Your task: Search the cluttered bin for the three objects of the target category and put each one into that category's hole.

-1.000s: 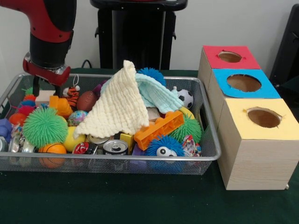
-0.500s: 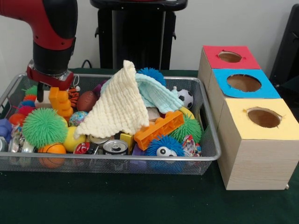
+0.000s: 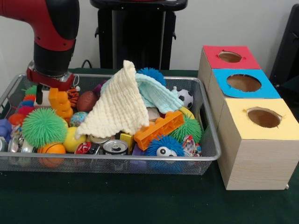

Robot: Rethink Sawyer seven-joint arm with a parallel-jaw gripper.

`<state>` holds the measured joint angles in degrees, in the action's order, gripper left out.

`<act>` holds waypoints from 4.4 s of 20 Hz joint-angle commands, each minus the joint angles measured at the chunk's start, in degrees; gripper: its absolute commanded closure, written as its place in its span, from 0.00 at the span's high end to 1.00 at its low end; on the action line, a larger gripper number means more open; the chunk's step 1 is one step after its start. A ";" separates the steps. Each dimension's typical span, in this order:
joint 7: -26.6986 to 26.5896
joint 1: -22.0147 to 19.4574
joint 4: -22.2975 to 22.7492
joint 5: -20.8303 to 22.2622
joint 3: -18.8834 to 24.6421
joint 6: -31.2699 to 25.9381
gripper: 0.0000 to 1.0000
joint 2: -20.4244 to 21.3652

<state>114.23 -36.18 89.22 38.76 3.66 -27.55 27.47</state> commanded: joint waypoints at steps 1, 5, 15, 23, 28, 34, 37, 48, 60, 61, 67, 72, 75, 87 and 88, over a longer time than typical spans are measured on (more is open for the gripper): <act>-2.74 -1.14 -5.10 4.03 8.49 12.61 1.00 -8.46; -5.19 -2.18 -3.51 2.68 10.43 8.76 1.00 -6.37; -11.55 -3.28 1.39 -1.82 13.23 -5.78 1.00 3.89; -12.25 -4.50 1.04 -3.09 15.86 -10.75 1.00 4.22; -7.19 -5.05 2.00 0.57 15.69 -1.43 1.00 5.01; 0.67 -0.34 -1.94 5.82 9.93 6.26 1.00 -0.16; 1.24 0.85 -3.11 6.37 8.15 6.95 1.00 -1.48; -0.78 2.47 -5.84 5.76 5.12 4.73 1.00 -5.05; -7.23 -0.15 -3.80 1.93 8.84 -1.17 1.00 -0.34; -7.34 -0.31 -3.33 1.77 9.07 -1.27 1.00 0.06; -7.34 -1.21 -0.08 0.92 9.84 -1.57 1.00 2.91; -8.90 -3.52 4.33 -1.58 12.58 -3.16 1.00 6.50; -9.20 -3.96 4.92 -2.27 13.48 -4.13 1.00 7.13; -10.75 -4.68 4.82 0.28 13.08 -5.20 1.00 5.98; -11.04 -5.03 5.14 0.43 13.27 -5.05 1.00 5.60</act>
<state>114.24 -39.95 91.22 38.43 11.73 -26.51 35.12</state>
